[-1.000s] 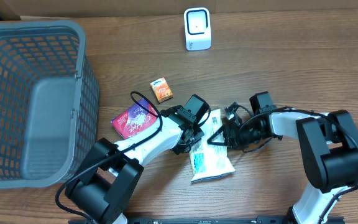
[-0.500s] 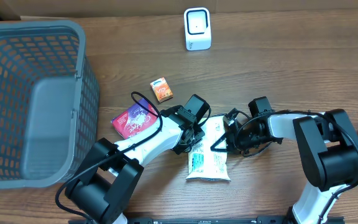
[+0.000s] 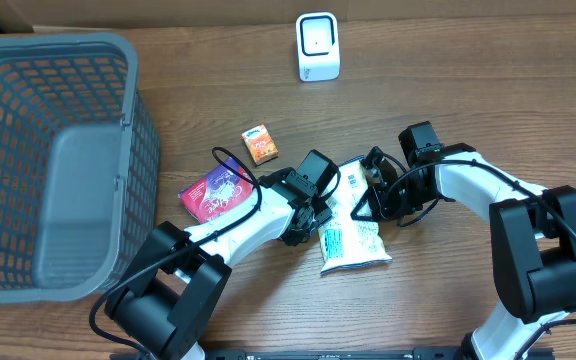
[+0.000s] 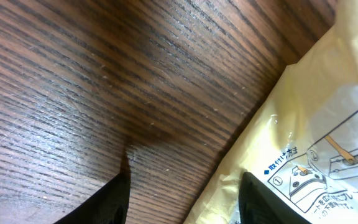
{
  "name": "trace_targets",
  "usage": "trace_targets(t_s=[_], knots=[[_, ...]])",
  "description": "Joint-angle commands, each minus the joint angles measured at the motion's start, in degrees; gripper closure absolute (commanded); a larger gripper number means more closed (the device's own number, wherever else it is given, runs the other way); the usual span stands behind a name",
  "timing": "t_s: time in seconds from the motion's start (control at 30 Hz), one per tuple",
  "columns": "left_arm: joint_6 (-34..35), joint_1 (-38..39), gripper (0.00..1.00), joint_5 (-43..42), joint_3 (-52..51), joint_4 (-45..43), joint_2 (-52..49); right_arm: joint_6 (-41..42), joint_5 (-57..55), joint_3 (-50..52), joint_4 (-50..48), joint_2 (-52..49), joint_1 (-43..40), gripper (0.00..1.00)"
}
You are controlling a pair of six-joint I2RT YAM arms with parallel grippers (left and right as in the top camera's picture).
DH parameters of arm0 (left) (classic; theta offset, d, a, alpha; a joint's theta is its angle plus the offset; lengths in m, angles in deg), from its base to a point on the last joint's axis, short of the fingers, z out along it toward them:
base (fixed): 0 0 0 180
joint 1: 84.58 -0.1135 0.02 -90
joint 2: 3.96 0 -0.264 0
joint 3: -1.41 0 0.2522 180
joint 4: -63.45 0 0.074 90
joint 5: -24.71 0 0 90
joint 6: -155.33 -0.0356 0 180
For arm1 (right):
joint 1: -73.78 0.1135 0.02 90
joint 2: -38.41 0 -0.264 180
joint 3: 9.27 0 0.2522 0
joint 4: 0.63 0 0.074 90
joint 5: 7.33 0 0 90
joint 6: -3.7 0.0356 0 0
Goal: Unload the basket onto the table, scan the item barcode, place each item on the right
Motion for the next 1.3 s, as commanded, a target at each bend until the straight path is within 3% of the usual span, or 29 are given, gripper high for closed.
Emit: trace_targets(t_s=[0.0,0.03,0.07,0.3,0.63,0.77,0.9,1.07,1.27], knots=[[-0.2,0.1,0.51,0.2,-0.6,0.6,-1.9,-3.4,-4.3,-1.4,0.4,1.6,-0.2,0.23],[-0.2,0.1,0.52,0.2,-0.6,0.4,-1.9,-3.3,-4.3,-1.4,0.6,1.6,-0.2,0.04],[-0.2,0.1,0.52,0.2,-0.6,0.0,-1.9,-2.6,-4.3,-1.4,0.7,1.6,-0.2,0.00],[-0.2,0.1,0.51,0.2,-0.6,-0.8,-1.9,11.1,-4.3,-1.4,0.3,1.6,-0.9,0.00],[-0.2,0.1,0.50,0.2,-0.6,-0.8,-1.9,13.5,-4.3,2.0,3.1,1.6,-1.9,0.00],[-0.2,0.1,0.47,0.2,-0.6,-0.8,-1.9,17.9,-2.6,8.2,-1.8,1.6,-5.4,0.00],[-0.3,0.1,0.47,0.2,-0.6,-0.8,-1.9,20.1,11.3,16.0,-11.5,1.6,-9.6,0.03],[-0.3,0.1,0.46,0.2,-0.6,-0.8,-1.9,25.1,12.0,24.4,-20.5,1.6,-10.1,0.03],[-0.2,0.1,0.44,-0.1,-0.6,-0.8,-1.9,27.1,12.0,26.8,-22.7,1.6,-9.3,0.02]])
